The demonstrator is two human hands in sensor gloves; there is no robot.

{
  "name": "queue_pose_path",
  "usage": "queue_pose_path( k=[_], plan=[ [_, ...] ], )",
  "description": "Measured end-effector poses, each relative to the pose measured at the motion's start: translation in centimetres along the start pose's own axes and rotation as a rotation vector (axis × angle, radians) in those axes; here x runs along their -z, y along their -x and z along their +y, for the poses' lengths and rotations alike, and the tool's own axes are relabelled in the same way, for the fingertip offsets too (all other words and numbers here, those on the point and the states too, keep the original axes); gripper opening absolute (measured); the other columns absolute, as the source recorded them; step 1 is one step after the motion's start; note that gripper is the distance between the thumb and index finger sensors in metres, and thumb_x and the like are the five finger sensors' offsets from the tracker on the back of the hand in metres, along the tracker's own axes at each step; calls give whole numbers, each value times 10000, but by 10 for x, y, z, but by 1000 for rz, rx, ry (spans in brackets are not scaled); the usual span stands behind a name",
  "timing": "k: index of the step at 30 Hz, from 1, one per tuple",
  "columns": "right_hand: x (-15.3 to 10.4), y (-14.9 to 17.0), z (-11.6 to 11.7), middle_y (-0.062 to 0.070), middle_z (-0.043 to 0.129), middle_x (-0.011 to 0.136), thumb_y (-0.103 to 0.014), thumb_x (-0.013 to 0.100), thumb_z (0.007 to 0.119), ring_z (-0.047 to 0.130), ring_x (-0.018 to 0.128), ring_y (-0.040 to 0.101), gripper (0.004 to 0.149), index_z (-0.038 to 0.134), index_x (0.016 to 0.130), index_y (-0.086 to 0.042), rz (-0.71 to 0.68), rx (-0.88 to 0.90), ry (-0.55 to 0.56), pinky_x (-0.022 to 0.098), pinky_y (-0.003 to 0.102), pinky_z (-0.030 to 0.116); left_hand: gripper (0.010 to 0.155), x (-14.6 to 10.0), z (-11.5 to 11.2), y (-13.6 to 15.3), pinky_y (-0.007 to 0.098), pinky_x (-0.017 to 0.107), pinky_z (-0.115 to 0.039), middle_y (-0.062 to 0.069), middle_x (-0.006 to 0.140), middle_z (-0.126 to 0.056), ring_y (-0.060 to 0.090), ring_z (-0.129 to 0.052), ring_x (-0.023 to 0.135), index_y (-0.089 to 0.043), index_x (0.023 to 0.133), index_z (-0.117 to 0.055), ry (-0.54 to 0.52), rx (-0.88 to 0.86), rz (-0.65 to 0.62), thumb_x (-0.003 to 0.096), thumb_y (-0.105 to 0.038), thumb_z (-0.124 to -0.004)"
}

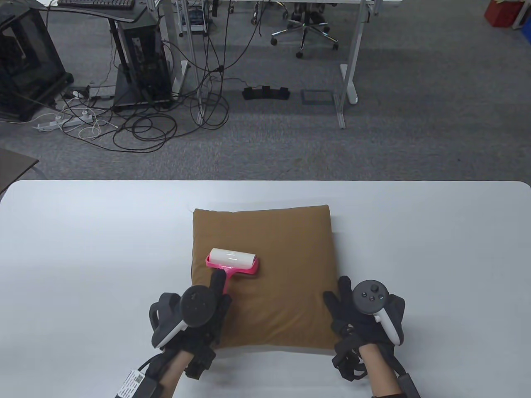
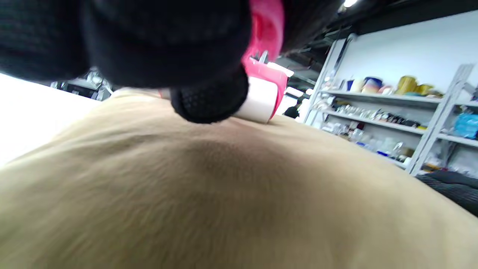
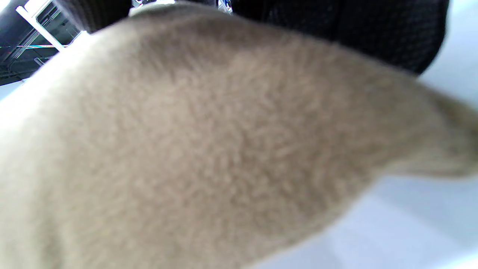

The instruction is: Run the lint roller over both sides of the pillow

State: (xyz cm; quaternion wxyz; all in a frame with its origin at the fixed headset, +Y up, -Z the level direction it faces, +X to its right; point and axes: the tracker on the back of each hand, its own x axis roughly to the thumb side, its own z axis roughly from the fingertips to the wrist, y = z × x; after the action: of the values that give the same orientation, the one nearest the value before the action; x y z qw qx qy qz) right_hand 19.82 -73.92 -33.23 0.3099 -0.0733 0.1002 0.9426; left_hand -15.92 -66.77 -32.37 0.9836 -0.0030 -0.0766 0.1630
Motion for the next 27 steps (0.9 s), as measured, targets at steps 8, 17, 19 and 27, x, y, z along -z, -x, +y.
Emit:
queue_pose_path(
  k=[8,17,19,27],
  plan=[
    [1,-1,0,307,831,927,-585,584,492,1029,463,333,706,312,1139,-189,-2,4,-10,363,533,824,722,56,2,-9,486,349,-869,71,690,-981,125,-990,202,-182,1090,-294,167,0,146,537,-430,-687],
    [2,-3,1,316,816,937,-581,585,491,1021,470,336,705,308,1140,-187,-7,4,-11,370,543,817,763,72,-5,2,477,356,-858,50,728,-943,112,-960,199,-268,1092,-203,231,-68,187,539,-441,-700],
    [2,-3,1,315,811,942,-580,586,489,1020,475,339,703,306,1139,-187,-5,3,-14,373,546,815,755,68,-5,3,470,335,-866,35,693,-963,104,-961,173,-252,1094,-239,205,-87,156,535,-441,-710],
    [2,-3,1,320,805,946,-578,587,492,1017,485,348,705,303,1141,-185,-4,4,-18,379,552,811,759,33,-12,18,470,255,-888,20,530,-1013,110,-965,76,-204,1083,-358,74,-120,-15,497,-444,-776]
  ],
)
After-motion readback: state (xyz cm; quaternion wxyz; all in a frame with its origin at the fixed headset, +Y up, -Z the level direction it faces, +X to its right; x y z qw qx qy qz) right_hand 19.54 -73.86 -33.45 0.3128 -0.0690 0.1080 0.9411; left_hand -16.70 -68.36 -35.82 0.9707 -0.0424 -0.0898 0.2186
